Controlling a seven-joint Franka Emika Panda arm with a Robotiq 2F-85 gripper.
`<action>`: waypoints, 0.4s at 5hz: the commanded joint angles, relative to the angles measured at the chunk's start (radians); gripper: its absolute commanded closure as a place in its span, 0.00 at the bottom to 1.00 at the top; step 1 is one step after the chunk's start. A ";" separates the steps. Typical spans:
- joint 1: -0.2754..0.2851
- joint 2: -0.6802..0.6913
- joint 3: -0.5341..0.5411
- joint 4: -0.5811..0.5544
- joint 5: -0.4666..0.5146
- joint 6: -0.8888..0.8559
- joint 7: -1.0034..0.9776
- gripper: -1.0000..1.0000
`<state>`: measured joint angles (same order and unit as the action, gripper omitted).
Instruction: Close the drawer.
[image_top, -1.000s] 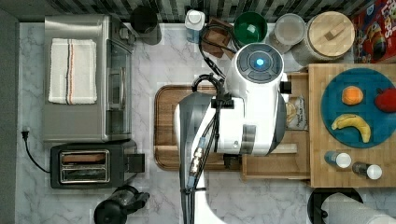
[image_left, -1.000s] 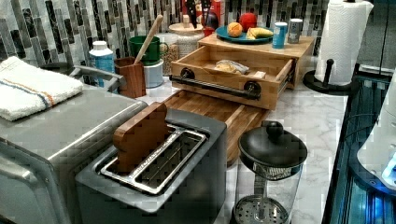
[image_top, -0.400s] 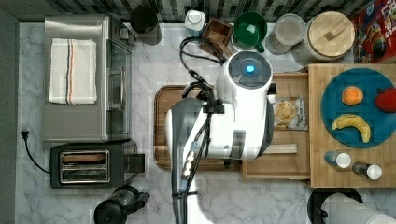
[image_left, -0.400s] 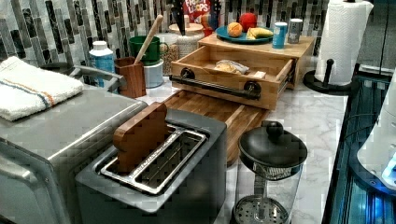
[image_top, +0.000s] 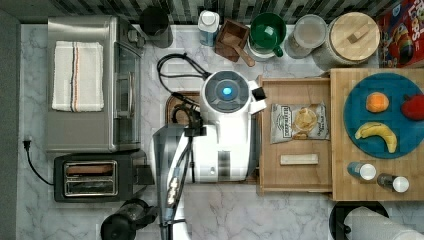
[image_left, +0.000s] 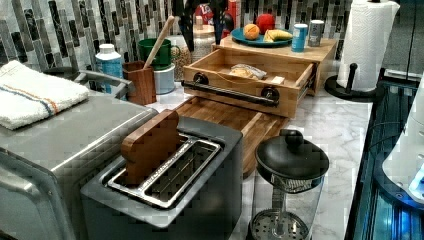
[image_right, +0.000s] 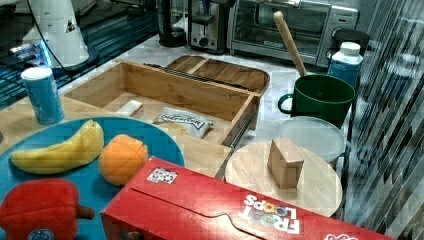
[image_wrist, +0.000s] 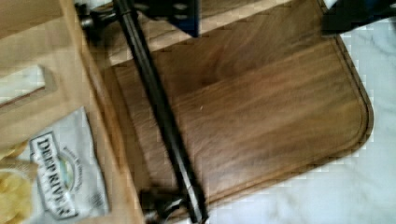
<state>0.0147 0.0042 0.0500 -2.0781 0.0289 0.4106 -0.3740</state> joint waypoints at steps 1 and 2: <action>0.053 -0.023 0.056 -0.152 -0.077 0.168 -0.085 1.00; 0.070 0.009 0.060 -0.183 -0.120 0.204 -0.082 1.00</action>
<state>0.0533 0.0057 0.0999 -2.2363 -0.0442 0.5742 -0.4072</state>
